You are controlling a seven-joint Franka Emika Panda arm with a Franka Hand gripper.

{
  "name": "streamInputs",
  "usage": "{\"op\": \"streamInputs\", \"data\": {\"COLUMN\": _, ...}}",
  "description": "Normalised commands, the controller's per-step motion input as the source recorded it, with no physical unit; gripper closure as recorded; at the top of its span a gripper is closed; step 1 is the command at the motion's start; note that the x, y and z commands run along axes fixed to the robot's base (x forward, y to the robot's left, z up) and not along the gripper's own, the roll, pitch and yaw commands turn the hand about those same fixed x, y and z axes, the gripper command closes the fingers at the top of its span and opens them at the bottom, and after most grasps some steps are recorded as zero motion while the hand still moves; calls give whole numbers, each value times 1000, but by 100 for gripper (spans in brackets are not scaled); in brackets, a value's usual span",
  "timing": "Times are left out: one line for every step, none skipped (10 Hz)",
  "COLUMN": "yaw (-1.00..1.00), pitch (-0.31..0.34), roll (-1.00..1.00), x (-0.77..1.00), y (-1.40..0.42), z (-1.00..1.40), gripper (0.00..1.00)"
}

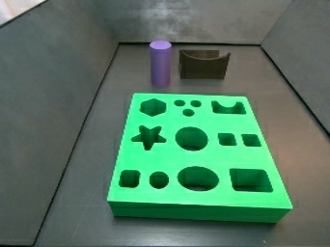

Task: Pick up the round object. Move up. Move to above the board. Insert the round object.
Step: Pick up the round object.

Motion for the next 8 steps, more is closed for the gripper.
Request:
{"op": "streamInputs", "data": {"yaw": 0, "pitch": -3, "roll": 0, "x": 0, "y": -94, "z": -63, "gripper": 0}}
{"op": "streamInputs", "data": {"yaw": 0, "pitch": 0, "roll": 63, "x": 0, "y": -397, "z": -363, "gripper": 0}}
{"op": "streamInputs", "data": {"yaw": 0, "pitch": 17, "roll": 64, "x": 294, "y": -466, "z": -517, "gripper": 0}}
{"op": "streamInputs", "data": {"yaw": 0, "pitch": 47, "roll": 104, "x": 294, "y": -500, "z": -503, "gripper": 0}}
{"op": "streamInputs", "data": {"yaw": 0, "pitch": 26, "roll": 89, "x": 291, "y": -434, "z": -454, "gripper": 0}}
{"op": "streamInputs", "data": {"yaw": 0, "pitch": 0, "roll": 54, "x": 189, "y": -366, "z": -457, "gripper": 0}}
{"op": "streamInputs", "data": {"yaw": 0, "pitch": 0, "roll": 44, "x": 186, "y": -309, "z": -486, "gripper": 0}}
{"op": "streamInputs", "data": {"yaw": 0, "pitch": 0, "roll": 27, "x": 109, "y": -249, "z": -494, "gripper": 0}}
